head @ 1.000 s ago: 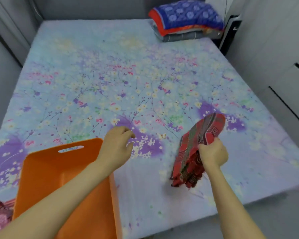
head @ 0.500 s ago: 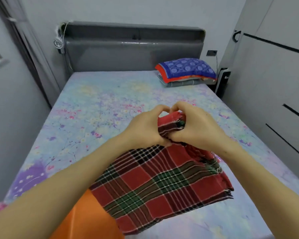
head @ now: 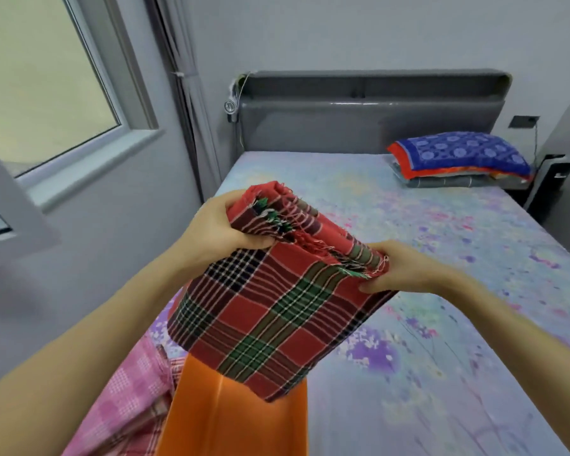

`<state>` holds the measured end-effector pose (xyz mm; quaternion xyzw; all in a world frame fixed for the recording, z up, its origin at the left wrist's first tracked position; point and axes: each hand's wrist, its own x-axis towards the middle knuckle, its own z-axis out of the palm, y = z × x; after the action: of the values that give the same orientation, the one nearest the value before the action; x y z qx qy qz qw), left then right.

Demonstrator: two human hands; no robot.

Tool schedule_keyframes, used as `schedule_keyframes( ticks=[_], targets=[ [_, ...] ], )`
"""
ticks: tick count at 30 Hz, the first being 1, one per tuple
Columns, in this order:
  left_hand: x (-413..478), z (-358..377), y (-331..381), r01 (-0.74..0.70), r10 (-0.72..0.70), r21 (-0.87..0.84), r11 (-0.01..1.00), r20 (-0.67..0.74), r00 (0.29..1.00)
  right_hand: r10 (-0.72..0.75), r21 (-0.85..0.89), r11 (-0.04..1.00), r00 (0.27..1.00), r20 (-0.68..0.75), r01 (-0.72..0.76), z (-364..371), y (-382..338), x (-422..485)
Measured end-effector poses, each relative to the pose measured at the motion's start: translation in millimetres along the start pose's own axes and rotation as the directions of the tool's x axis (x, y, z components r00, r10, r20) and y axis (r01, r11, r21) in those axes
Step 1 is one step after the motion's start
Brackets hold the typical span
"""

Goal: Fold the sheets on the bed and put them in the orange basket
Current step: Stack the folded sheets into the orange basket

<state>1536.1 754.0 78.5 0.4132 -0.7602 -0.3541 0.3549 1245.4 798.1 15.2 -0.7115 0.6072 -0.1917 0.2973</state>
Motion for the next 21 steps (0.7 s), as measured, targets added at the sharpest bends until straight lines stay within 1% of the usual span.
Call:
schedule_keyframes(
  ticks=[2,4,5,7,9,10,12,15,17,18,20,21],
  targets=[
    [-6.1,-18.6,-17.8,0.059,-0.059,-0.009,0.998,-0.047,0.997,-0.008,-0.02,1.0,0.996,-0.089,0.006,16.8,-7.0,9.7],
    [-9.7,-39.3,-37.0,0.124,-0.124,-0.015,0.992,-0.074,0.989,-0.053,-0.005,0.999,0.982,-0.183,0.053,26.7,-23.8,17.1],
    [-11.5,-50.2,-45.5,0.144,-0.144,0.004,0.989,-0.072,0.987,-0.078,0.008,0.997,0.977,-0.198,0.081,28.7,-34.4,21.1],
    [-16.1,-71.2,-65.6,0.165,-0.158,0.103,0.981,-0.075,0.985,-0.122,0.015,0.992,0.982,-0.143,0.125,33.3,-54.9,33.4],
    [-17.8,-83.5,-86.1,0.192,-0.18,0.182,0.964,-0.084,0.98,-0.142,-0.043,0.989,0.987,-0.072,0.139,38.7,-70.6,50.8],
    [-16.9,-85.3,-93.5,0.2,-0.188,0.212,0.956,-0.078,0.979,-0.142,-0.087,0.987,0.988,-0.062,0.136,40.5,-74.5,60.4],
    [-10.9,-89.7,-110.7,0.216,-0.211,0.27,0.938,-0.05,0.976,-0.117,-0.15,0.983,0.991,-0.069,0.105,46.9,-80.6,82.7],
    [7.5,-96.5,-129.0,0.215,-0.224,0.34,0.915,-0.012,0.974,-0.098,-0.191,0.979,0.984,-0.147,0.069,52.2,-89.9,108.4],
    [13.9,-101.6,-135.1,0.167,-0.193,0.429,0.888,0.017,0.981,-0.13,-0.233,0.969,0.969,-0.21,0.08,57.4,-96.8,110.6],
    [10.4,-101.9,-134.8,0.107,-0.149,0.486,0.867,0.049,0.988,-0.157,-0.263,0.96,0.959,-0.236,0.093,61.3,-97.0,102.3],
    [-7.4,-100.1,-147.8,-0.067,-0.037,0.567,0.821,0.17,0.985,-0.222,-0.319,0.938,0.94,-0.261,0.133,86.2,-85.8,82.6],
    [-21.7,-94.2,-160.6,-0.185,0.034,0.583,0.791,0.26,0.965,-0.277,-0.356,0.918,0.924,-0.263,0.174,106.8,-75.8,70.5]
  ],
)
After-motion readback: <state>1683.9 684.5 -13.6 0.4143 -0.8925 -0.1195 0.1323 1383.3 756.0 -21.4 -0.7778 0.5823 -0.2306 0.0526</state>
